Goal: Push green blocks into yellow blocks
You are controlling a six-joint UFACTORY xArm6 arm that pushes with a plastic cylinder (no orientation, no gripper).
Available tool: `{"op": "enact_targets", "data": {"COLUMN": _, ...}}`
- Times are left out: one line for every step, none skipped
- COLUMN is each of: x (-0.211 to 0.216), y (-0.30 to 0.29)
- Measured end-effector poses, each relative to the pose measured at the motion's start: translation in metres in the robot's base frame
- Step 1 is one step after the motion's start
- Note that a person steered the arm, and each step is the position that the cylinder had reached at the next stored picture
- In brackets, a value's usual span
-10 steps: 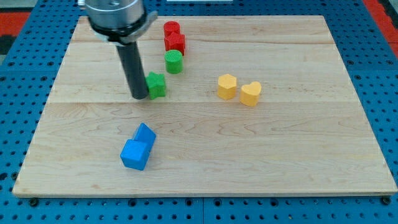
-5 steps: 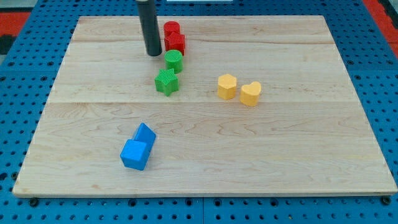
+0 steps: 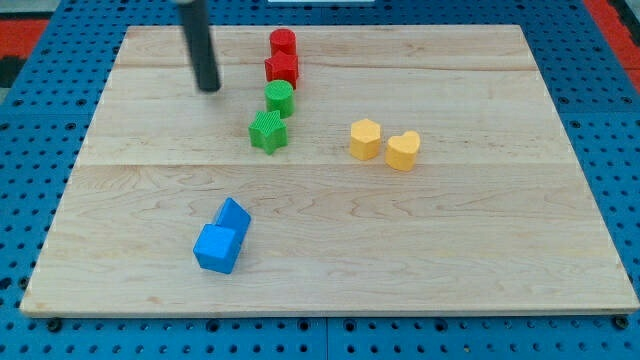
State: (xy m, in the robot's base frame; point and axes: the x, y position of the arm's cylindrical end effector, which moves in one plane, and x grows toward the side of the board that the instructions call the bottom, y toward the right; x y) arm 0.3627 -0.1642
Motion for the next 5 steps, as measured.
{"op": "enact_targets", "data": {"x": 0.087, "y": -0.047}}
{"op": "enact_targets", "data": {"x": 0.163, "y": -0.057}}
{"op": "enact_targets", "data": {"x": 0.215, "y": -0.02}}
{"op": "enact_targets", "data": {"x": 0.221, "y": 0.027}}
{"op": "enact_targets", "data": {"x": 0.221, "y": 0.061}}
